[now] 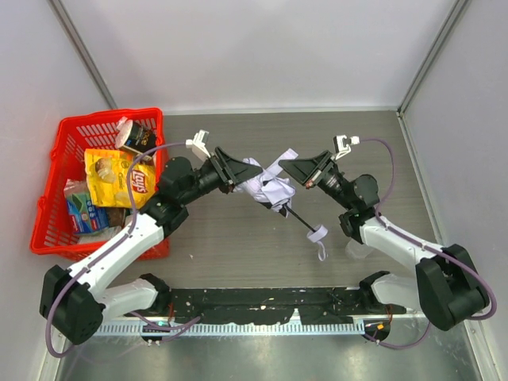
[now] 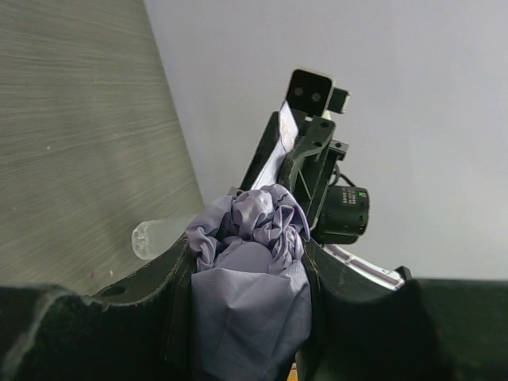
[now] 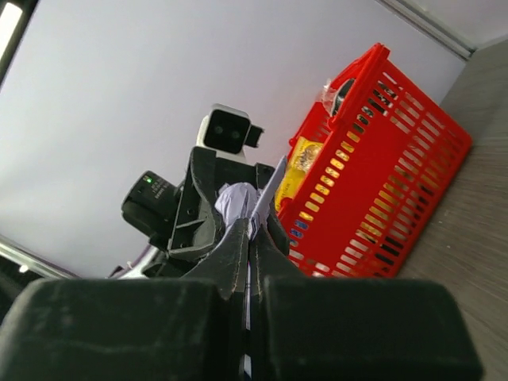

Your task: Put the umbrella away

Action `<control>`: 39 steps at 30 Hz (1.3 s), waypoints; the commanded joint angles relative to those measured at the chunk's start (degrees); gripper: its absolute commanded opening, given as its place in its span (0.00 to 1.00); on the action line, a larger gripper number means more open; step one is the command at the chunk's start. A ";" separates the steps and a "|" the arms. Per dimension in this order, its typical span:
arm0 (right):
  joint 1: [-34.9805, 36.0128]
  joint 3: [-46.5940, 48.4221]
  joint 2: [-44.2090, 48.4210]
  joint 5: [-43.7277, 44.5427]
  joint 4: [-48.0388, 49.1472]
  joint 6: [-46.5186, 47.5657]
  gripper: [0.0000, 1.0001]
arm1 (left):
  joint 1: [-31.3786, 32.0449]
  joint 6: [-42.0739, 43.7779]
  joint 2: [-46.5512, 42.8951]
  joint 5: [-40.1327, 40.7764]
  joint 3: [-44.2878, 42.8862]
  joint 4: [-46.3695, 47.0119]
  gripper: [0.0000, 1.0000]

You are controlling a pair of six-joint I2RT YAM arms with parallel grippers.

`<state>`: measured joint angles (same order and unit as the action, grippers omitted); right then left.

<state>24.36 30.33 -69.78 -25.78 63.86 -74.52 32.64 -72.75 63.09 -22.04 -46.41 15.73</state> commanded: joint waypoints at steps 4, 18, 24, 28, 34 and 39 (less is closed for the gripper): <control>-0.64 7.98 10.88 6.80 -7.46 18.25 0.01 | -0.04 7.98 1.24 0.60 -0.87 -19.68 0.00; 28.71 22.40 14.06 18.23 -45.38 62.12 0.01 | -0.30 8.06 8.28 7.19 -3.94 -24.86 0.00; 33.38 26.26 13.18 15.42 -51.54 64.68 0.01 | -0.56 8.94 8.80 7.90 -5.18 -26.02 0.00; 36.11 29.61 11.42 12.78 -57.25 66.87 0.01 | -0.65 8.24 10.64 5.35 -5.97 -23.91 0.00; 42.69 35.31 9.76 18.91 -68.94 76.78 0.01 | -1.70 8.77 12.93 1.31 -7.46 -23.37 0.00; 50.33 41.65 2.72 25.58 -81.16 85.85 0.01 | -1.88 9.56 13.90 0.16 -11.59 -28.55 0.00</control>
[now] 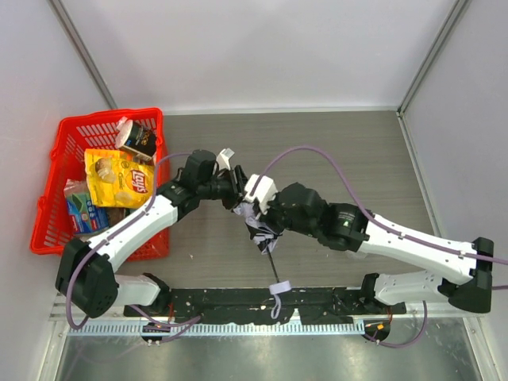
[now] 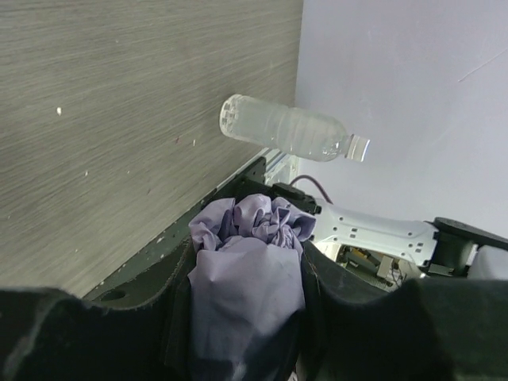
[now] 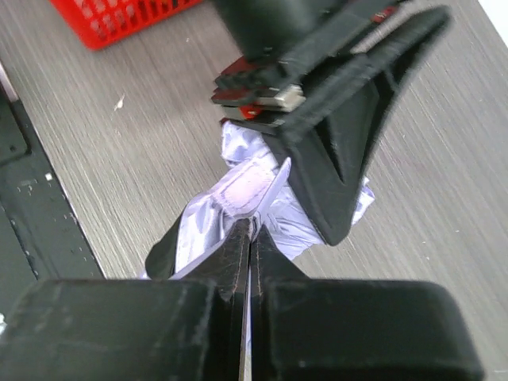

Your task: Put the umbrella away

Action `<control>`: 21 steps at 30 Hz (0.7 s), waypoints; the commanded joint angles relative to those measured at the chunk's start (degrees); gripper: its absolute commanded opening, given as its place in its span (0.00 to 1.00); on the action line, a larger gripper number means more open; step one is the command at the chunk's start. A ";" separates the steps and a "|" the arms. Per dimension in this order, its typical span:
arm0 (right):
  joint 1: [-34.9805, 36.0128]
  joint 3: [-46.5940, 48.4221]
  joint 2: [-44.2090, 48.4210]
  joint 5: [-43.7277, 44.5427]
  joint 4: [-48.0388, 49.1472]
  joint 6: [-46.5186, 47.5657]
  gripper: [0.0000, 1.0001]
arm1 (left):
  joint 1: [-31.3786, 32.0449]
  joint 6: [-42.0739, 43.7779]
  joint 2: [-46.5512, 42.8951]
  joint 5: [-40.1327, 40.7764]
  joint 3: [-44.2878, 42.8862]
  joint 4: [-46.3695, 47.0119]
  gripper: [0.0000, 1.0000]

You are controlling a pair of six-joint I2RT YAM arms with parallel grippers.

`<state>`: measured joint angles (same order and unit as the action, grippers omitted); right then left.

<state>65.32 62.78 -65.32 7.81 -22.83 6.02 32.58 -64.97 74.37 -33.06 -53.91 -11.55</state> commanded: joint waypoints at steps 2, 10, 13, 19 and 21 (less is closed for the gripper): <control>9.74 9.98 -4.11 -3.88 4.20 6.10 0.01 | -1.55 1.60 2.71 11.17 -5.50 -2.77 0.00; 9.74 9.20 -8.68 0.63 7.54 4.61 0.01 | 1.26 -2.97 -2.55 16.27 -2.96 -1.55 0.00; 9.65 9.54 -9.04 -4.72 6.57 4.79 0.01 | 1.44 -3.15 -3.44 16.45 -2.52 -1.98 0.00; 9.74 15.25 -13.95 -9.66 -1.33 6.63 0.01 | 3.63 -2.09 -4.14 18.73 -4.80 -5.93 0.00; 10.26 16.93 -15.89 -8.18 -4.76 8.04 0.01 | 3.90 -2.35 -3.97 18.47 -5.59 -7.34 0.00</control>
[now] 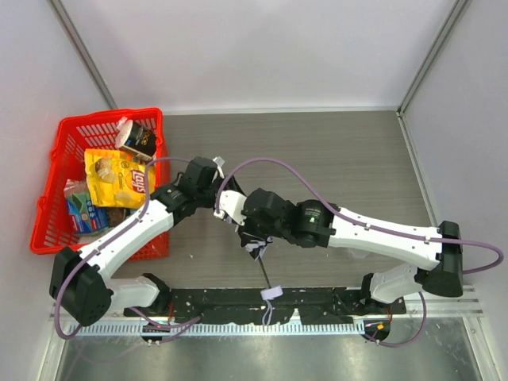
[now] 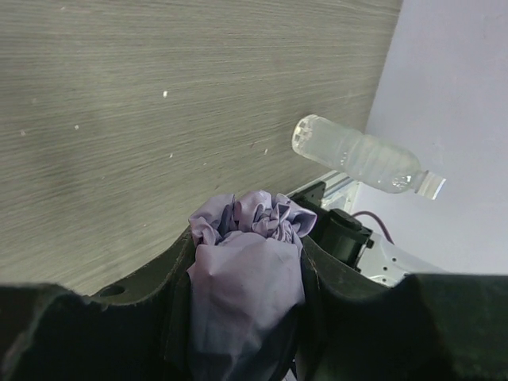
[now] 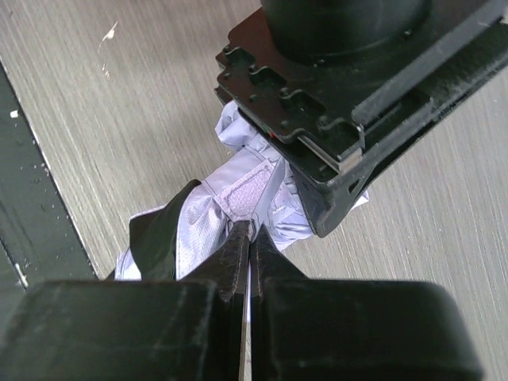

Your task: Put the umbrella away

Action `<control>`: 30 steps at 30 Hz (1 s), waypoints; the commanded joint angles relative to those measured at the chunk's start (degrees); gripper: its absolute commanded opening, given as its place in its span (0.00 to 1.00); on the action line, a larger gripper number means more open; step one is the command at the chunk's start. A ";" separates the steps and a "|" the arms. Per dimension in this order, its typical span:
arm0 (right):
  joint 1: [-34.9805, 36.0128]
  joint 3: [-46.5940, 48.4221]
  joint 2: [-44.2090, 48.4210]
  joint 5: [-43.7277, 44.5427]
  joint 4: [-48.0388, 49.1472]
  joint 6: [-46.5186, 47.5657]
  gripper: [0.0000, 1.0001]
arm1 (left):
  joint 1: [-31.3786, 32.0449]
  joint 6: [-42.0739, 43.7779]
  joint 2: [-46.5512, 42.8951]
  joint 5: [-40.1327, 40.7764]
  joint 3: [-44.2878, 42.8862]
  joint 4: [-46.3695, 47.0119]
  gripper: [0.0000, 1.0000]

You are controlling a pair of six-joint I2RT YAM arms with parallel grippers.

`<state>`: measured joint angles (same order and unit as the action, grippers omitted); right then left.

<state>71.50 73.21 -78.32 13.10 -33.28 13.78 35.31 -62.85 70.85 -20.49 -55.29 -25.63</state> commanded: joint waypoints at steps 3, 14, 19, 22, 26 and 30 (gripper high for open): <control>4.96 6.77 -4.81 -5.57 3.57 2.30 0.01 | 1.25 -5.70 0.08 6.60 -7.02 0.60 0.00; 12.69 13.97 -14.83 8.60 -5.38 8.18 0.07 | 3.10 -12.65 -1.86 10.82 -7.37 -3.11 0.00; 16.12 13.63 -17.29 11.59 -7.59 10.91 0.12 | 3.01 -9.76 1.04 10.56 -12.55 -6.88 0.00; 16.82 13.27 -18.35 14.40 -8.55 12.58 0.15 | 3.10 -7.56 3.15 10.12 -15.54 -10.49 0.00; 17.35 13.98 -18.88 14.15 -9.61 12.68 0.22 | 3.10 -6.15 4.21 6.52 -16.17 -10.32 0.00; 17.35 13.54 -16.87 9.07 -9.61 11.18 0.34 | 3.01 -5.35 1.06 9.23 -12.66 -6.73 0.00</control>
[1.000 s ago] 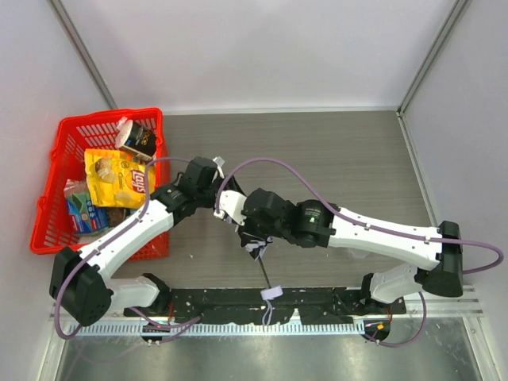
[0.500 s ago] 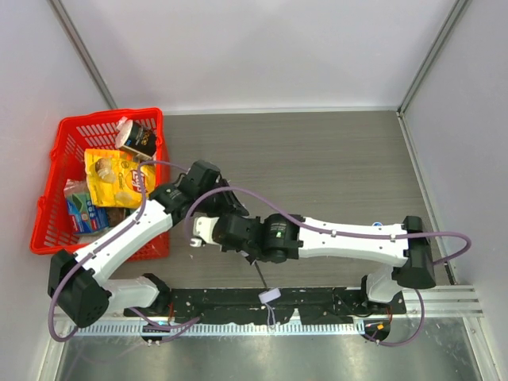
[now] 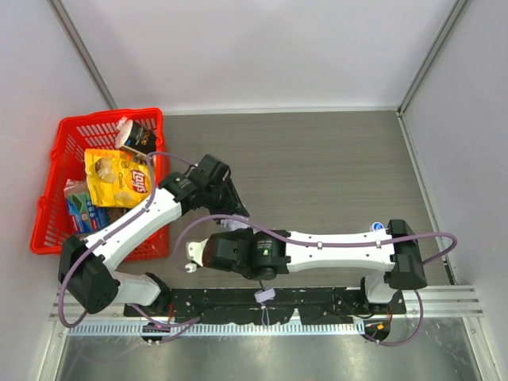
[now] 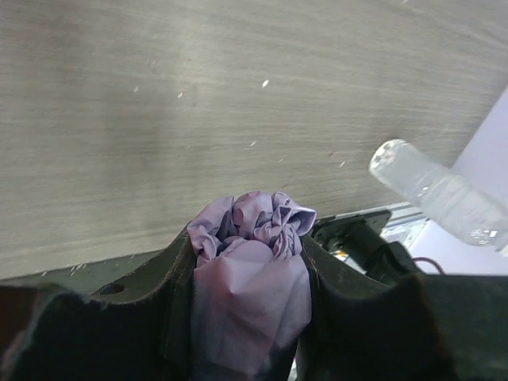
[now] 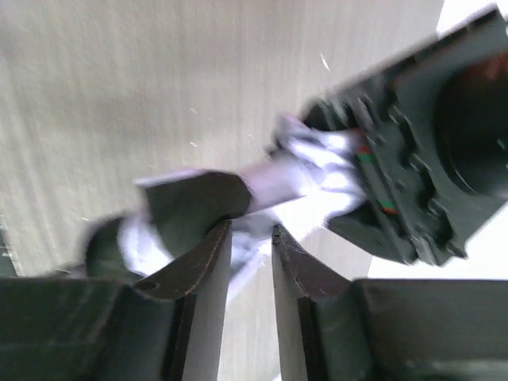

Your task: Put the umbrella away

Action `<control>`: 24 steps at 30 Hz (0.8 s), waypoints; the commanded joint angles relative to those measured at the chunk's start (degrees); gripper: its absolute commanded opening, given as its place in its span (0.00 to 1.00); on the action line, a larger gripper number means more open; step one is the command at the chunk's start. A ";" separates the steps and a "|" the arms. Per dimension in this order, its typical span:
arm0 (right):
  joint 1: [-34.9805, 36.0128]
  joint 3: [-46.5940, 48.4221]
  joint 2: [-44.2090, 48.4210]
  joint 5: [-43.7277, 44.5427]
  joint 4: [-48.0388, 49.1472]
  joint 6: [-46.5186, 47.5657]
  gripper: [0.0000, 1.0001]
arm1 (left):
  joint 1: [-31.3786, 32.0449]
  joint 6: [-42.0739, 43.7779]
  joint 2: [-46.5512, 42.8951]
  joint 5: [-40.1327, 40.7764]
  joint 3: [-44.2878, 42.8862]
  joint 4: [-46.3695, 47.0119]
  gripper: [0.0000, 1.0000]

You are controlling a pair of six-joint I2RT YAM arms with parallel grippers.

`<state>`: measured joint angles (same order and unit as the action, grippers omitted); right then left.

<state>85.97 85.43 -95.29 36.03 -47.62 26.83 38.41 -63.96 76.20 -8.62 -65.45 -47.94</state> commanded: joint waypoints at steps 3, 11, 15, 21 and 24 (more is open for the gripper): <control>2.36 -0.70 4.21 -17.56 8.31 -4.58 0.36 | -0.01 -2.49 -6.15 -1.84 0.67 20.42 0.00; -4.93 -8.34 20.21 -16.80 18.87 -23.98 0.40 | -0.71 5.76 -10.81 1.06 8.66 34.38 0.00; -8.09 -17.38 31.90 -10.66 22.48 -36.83 0.46 | -1.24 16.90 -15.55 3.07 11.56 43.70 0.00; -17.56 -22.23 41.84 -1.02 18.79 -44.58 0.50 | -1.15 37.13 -19.17 8.10 14.21 56.63 0.00; -22.07 -22.32 43.25 -2.98 17.48 -45.28 0.50 | -0.01 46.18 -17.06 10.27 12.10 59.18 0.00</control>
<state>68.77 64.03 -52.69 31.18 -29.74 -12.71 37.47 -34.26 58.11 -2.52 -50.19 -3.07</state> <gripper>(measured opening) 0.496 0.421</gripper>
